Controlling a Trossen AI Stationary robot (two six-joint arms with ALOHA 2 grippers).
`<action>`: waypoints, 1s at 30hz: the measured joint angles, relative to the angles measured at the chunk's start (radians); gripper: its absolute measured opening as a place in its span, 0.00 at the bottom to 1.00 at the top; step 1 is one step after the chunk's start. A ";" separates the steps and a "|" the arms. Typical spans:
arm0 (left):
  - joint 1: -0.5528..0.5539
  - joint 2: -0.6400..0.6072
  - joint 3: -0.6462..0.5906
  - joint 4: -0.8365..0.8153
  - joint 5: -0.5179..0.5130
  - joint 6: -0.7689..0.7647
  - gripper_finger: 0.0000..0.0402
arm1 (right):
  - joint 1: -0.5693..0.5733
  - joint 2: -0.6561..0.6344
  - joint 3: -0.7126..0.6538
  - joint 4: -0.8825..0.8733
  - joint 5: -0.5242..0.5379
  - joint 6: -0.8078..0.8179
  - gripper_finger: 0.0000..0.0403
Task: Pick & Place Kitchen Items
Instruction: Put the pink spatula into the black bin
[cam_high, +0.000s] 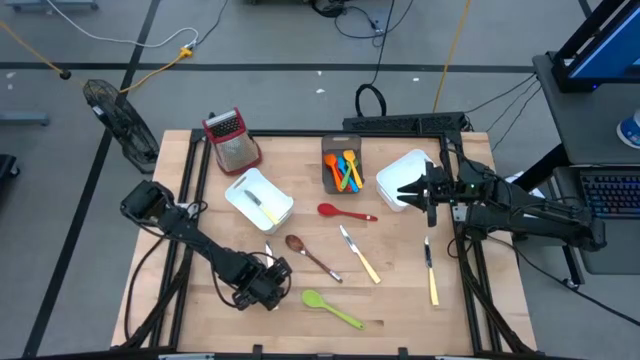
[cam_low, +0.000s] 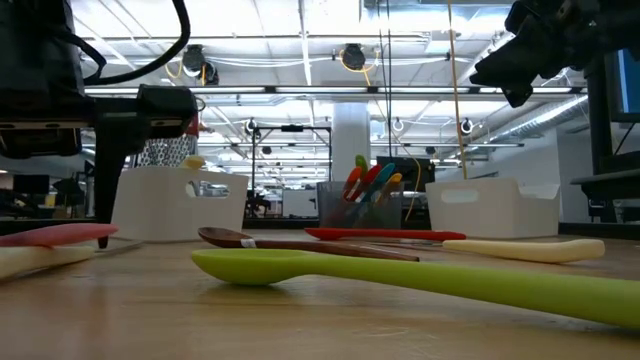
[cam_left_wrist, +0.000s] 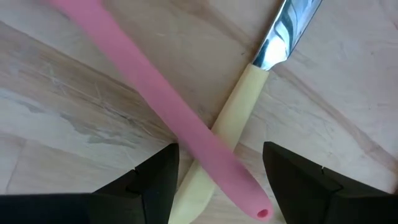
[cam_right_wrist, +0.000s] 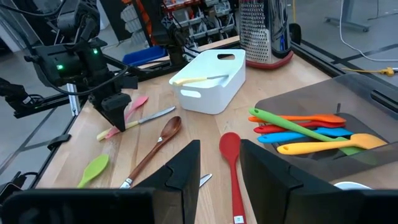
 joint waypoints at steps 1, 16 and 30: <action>-0.001 0.000 0.000 -0.001 0.001 0.001 0.59 | 0.000 0.000 0.000 0.000 0.000 0.000 0.26; -0.001 0.000 0.000 -0.027 0.011 0.019 0.47 | 0.000 0.000 0.000 0.000 0.001 0.000 0.26; -0.001 0.000 0.002 -0.045 0.007 0.053 0.12 | 0.000 0.000 0.000 0.000 0.001 0.019 0.26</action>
